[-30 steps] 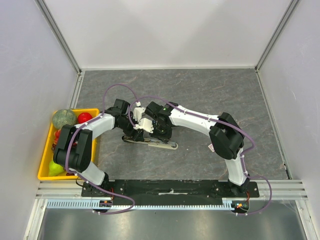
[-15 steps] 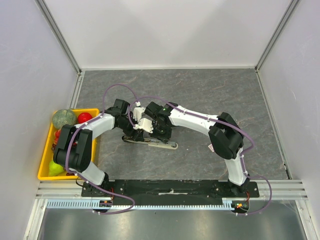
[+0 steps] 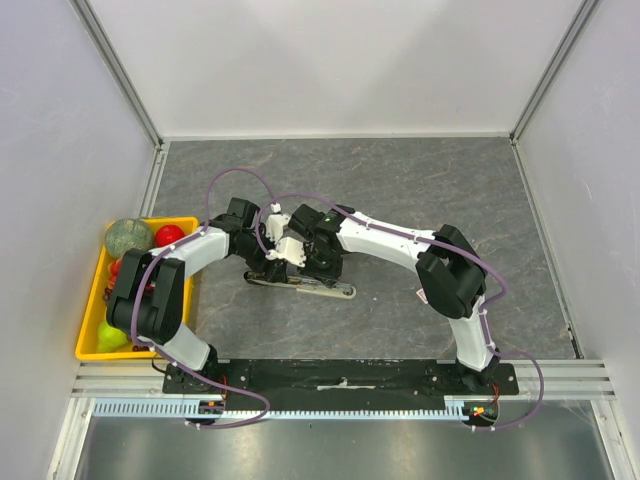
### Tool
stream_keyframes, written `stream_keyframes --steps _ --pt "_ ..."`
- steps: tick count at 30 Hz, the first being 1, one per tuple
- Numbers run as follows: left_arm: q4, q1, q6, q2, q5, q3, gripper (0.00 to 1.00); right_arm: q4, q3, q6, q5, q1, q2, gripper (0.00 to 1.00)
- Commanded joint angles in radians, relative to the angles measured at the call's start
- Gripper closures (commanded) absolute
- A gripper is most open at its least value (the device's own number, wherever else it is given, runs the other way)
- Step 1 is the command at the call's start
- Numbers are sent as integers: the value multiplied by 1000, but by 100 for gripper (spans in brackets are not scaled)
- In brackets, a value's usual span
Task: Load the staples into the stapler
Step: Install the staple into the stapler.
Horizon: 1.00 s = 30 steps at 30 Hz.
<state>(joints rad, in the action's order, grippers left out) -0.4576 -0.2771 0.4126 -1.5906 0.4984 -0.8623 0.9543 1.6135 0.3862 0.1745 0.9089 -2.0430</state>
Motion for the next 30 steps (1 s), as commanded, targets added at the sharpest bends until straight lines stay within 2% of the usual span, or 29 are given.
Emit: stream_keyframes --steps 1,9,17,21,25,30 --pt "14 -1 28 -14 -69 23 16 58 -26 -58 -87 -11 -62 82" --pt "16 -2 28 -14 -70 22 16 60 -26 -56 -79 -11 -45 65" --pt "16 -1 28 -16 -75 23 16 66 -14 -46 -67 -13 -5 60" --pt "14 -2 29 -5 -78 20 16 63 -18 32 -24 -41 69 58" --pt "8 12 35 12 -78 13 16 -12 -151 149 -9 -71 209 55" --pt "-12 45 66 56 -61 -6 14 -185 -397 223 94 -104 342 54"
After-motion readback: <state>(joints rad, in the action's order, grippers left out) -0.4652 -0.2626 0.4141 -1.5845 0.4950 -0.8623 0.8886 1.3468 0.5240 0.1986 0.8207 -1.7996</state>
